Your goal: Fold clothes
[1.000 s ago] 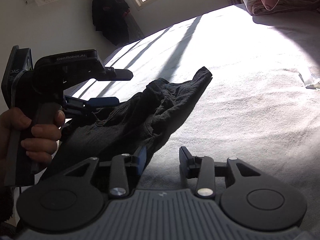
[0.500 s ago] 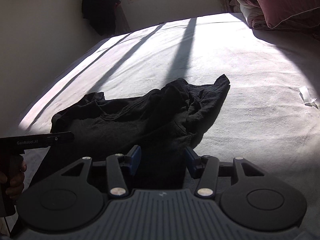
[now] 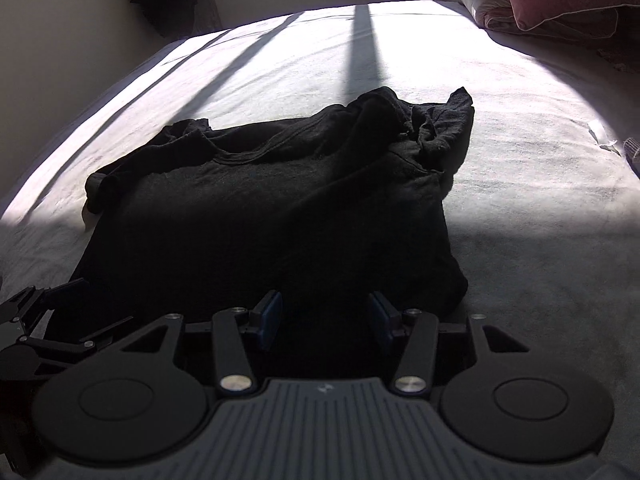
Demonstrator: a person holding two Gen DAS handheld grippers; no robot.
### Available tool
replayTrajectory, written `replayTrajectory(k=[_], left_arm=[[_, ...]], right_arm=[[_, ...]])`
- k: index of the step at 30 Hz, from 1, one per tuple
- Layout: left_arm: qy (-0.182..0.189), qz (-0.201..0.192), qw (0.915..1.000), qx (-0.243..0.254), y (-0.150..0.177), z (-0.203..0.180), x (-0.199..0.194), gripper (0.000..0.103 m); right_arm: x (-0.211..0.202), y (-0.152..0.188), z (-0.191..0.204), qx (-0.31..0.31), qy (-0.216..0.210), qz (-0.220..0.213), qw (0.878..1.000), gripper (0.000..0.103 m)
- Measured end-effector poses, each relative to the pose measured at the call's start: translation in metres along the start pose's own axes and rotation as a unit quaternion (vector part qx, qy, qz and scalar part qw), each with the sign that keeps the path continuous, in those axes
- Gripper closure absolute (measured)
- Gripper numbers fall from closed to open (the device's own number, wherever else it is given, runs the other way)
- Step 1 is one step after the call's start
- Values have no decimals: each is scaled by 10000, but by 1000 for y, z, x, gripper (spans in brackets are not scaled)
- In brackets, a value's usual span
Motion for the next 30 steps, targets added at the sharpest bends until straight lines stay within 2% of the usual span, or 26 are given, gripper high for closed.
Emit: replayTrajectory(k=[5, 17, 30], left_arm=[[-101, 1, 9998, 159, 2, -2, 0, 0], [-86, 49, 9998, 149, 4, -2, 0, 0], [-85, 52, 9998, 146, 5, -1, -1, 0]], right_arm=[[-9, 11, 7, -263, 277, -4, 9993, 47], [-26, 22, 9, -487, 514, -82, 9975, 44], [-30, 12, 6, -155, 801, -908, 9925, 43]])
Point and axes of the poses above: each gripper's, at about its wrist camera, not at the fingertips, and x roughly the way its jaws point, z to its left, y to its underside, the point moved 8 cm from there along x, roughly the way its jaws point, and after that the axes turned 12 degrees about -z, right-handed, at the moved point
